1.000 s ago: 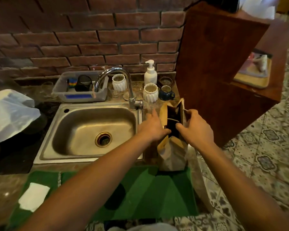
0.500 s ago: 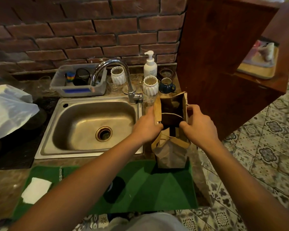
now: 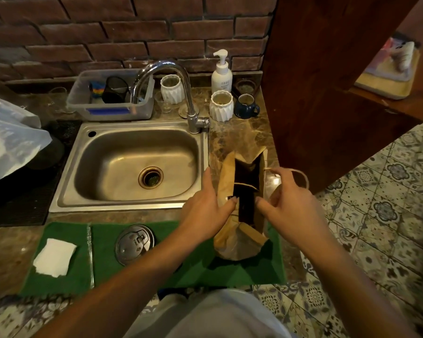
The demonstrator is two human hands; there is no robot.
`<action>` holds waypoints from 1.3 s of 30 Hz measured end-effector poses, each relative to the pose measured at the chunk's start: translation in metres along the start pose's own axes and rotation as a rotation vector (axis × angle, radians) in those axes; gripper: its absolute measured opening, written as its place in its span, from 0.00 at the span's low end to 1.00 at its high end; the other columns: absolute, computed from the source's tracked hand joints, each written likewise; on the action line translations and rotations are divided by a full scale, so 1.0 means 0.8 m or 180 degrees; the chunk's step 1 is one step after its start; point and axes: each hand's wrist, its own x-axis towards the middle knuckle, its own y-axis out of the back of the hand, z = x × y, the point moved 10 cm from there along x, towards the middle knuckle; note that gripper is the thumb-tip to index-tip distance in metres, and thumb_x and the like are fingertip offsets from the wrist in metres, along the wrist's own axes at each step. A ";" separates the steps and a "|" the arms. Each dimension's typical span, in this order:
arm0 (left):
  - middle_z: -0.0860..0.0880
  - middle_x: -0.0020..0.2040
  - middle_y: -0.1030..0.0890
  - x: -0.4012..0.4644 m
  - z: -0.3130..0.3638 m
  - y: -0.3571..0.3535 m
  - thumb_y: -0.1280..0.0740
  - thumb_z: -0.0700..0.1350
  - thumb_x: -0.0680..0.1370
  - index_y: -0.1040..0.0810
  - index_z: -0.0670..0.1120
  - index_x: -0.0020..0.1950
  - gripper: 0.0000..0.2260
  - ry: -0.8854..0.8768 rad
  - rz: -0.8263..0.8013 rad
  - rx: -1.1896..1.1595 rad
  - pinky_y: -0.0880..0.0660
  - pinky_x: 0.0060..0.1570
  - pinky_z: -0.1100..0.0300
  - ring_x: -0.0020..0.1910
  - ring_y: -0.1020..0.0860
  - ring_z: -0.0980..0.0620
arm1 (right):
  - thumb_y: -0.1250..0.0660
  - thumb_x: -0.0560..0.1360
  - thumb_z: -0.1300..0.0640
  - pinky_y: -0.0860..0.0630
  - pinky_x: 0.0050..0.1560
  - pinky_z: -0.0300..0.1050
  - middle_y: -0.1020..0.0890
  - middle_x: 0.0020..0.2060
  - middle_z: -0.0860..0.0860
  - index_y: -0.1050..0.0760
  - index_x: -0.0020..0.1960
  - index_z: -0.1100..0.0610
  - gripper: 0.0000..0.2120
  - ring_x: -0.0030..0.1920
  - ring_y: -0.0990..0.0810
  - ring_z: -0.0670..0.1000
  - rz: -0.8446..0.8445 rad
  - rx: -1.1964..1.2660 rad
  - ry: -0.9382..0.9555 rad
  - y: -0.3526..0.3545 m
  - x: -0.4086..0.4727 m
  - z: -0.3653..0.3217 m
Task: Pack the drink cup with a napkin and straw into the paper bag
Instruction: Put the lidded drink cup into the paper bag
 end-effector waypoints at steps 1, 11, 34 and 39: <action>0.48 0.56 0.17 -0.008 0.000 0.007 0.37 0.66 0.76 0.58 0.55 0.81 0.43 -0.0017 0.0063 -0.0057 0.19 0.47 0.47 0.48 0.17 0.45 | 0.33 0.76 0.37 0.17 0.41 0.55 0.16 0.47 0.49 0.44 0.76 0.45 0.35 0.42 0.17 0.52 0.0046 -0.0134 0.0067 0.008 -0.002 -0.009; 0.54 0.64 0.27 -0.129 -0.093 0.160 0.33 0.58 0.76 0.33 0.55 0.75 0.27 -0.0297 0.1399 -0.1046 0.22 0.53 0.53 0.55 0.24 0.59 | 0.36 0.77 0.40 0.21 0.57 0.49 0.25 0.66 0.45 0.33 0.75 0.47 0.28 0.58 0.23 0.44 -0.0031 0.0454 0.1575 0.012 -0.053 -0.224; 0.65 0.81 0.43 -0.124 -0.277 0.064 0.26 0.65 0.69 0.59 0.73 0.77 0.49 -0.0630 -0.0960 -0.1510 0.43 0.76 0.60 0.80 0.44 0.64 | 0.30 0.71 0.31 0.32 0.75 0.50 0.37 0.77 0.33 0.52 0.79 0.29 0.44 0.76 0.34 0.40 -0.1120 0.1782 0.0482 -0.298 -0.112 -0.210; 0.66 0.80 0.46 -0.119 -0.275 0.061 0.44 0.70 0.78 0.54 0.72 0.78 0.31 -0.0930 -0.0928 -0.1041 0.39 0.77 0.42 0.82 0.44 0.54 | 0.31 0.76 0.39 0.27 0.72 0.51 0.32 0.70 0.28 0.51 0.79 0.30 0.40 0.70 0.29 0.35 -0.1054 0.1951 0.0300 -0.304 -0.118 -0.214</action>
